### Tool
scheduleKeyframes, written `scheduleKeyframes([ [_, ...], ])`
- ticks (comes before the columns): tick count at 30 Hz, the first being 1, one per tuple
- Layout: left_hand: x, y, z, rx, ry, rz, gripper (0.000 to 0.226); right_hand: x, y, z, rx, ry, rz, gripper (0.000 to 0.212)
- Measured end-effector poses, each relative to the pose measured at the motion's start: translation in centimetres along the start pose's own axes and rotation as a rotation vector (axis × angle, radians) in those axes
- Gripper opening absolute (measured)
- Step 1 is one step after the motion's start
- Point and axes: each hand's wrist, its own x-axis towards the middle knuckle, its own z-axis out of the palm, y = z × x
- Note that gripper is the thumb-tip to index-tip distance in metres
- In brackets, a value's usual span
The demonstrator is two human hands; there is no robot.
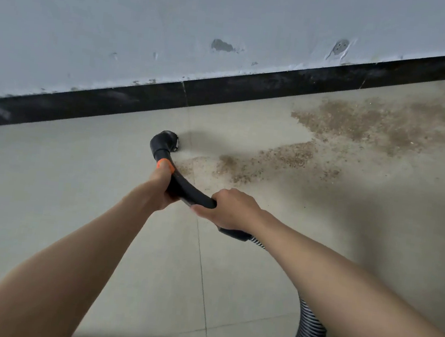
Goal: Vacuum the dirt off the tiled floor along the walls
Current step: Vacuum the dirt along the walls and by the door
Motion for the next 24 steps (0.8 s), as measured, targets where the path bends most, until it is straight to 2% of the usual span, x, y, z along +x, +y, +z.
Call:
scheduleKeyframes([
  [4,-0.6,0.6,-5.2,-0.053,0.072,-0.004,0.025,0.8,-4.3,1.8,-0.133,0.028,-0.097,0.055],
  [7,-1.5,0.6,-8.0,-0.058,0.126,0.035,0.018,0.7,-6.3,2.8,-0.106,0.015,-0.144,0.052],
  [11,-2.7,-2.2,-10.3,-0.088,0.141,0.021,0.019,-0.9,-6.4,4.1,-0.071,-0.058,-0.174,0.050],
  [15,-3.7,-5.5,-9.8,-0.052,0.123,0.007,0.023,-3.4,-5.0,5.3,-0.068,-0.125,-0.143,0.050],
  [24,-4.1,-6.3,-7.4,-0.095,0.028,0.007,0.026,-5.4,-3.8,3.7,-0.157,-0.076,-0.081,0.052],
])
